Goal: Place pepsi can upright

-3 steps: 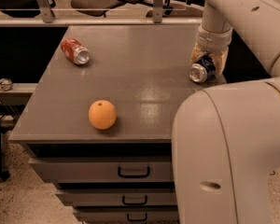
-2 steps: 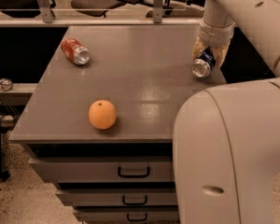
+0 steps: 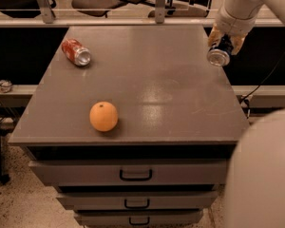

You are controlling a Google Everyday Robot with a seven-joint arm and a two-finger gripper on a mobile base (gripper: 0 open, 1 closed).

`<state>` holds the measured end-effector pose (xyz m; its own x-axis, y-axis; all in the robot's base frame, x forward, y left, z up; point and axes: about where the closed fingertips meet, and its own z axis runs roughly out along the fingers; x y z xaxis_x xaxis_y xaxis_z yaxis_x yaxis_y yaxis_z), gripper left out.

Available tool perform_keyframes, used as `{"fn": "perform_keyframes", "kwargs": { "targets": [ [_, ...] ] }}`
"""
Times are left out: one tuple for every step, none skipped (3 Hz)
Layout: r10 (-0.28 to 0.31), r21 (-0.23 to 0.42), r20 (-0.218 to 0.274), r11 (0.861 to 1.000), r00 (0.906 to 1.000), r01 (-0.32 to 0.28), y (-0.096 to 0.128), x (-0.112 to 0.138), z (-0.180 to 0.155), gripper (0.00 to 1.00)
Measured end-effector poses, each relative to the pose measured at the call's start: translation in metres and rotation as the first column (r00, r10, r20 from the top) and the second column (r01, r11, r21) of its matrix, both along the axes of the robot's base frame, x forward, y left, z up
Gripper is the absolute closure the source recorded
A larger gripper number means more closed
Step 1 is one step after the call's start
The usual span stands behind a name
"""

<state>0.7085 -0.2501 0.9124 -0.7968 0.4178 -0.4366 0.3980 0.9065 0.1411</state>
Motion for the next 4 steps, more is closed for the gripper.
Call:
{"fn": "perform_keyframes", "kwargs": {
  "targets": [
    [0.097,0.014,0.116,0.995,0.9884,-0.1,-0.009,-0.023,0.002,1.0],
    [0.122,0.021,0.172,0.992,0.9775,-0.128,-0.009,-0.021,-0.007,1.0],
    [0.118,0.025,0.183,0.992,0.9761,-0.125,-0.007,-0.02,-0.004,1.0],
    [0.138,0.063,0.264,0.985,0.9546,-0.16,0.013,-0.019,0.009,1.0]
  ]
}}
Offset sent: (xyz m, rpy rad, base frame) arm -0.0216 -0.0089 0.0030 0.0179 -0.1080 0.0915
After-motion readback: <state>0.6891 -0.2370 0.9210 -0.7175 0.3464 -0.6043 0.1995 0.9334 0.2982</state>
